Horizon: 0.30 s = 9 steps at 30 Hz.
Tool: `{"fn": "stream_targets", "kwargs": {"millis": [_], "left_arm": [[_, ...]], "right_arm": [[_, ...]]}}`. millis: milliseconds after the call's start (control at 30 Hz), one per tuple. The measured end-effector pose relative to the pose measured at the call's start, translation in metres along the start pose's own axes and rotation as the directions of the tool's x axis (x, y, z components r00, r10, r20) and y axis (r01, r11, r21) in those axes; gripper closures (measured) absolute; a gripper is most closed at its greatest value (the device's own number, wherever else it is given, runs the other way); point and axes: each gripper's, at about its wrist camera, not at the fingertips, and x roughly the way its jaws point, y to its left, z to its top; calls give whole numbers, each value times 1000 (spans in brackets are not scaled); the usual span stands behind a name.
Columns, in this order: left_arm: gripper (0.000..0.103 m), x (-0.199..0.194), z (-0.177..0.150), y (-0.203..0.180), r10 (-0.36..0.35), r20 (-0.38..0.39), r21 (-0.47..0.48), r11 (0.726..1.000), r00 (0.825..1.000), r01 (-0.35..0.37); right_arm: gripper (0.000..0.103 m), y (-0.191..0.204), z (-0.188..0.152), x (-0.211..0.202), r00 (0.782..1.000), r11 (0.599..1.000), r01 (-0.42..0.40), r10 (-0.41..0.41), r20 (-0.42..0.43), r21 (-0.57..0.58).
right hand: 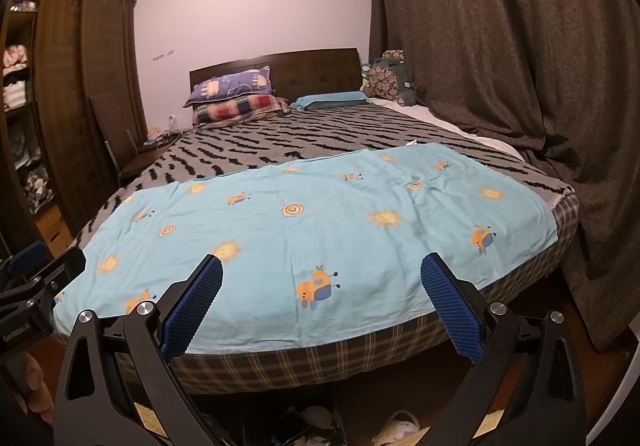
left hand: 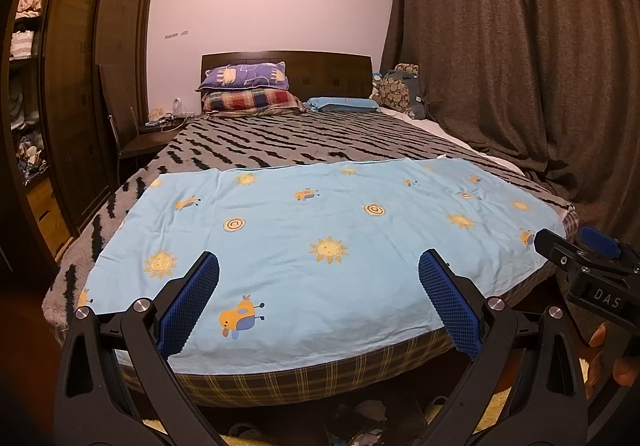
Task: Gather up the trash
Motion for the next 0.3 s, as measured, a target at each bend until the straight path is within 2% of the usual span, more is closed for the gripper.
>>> {"fn": "stream_targets", "kwargs": {"millis": [300], "left_arm": [[8,2,0,-2,6,-12,-4,1000,1000,-6]], "right_arm": [[3,4,-1,1,1000,1000,2,-2,-3,5]]}}
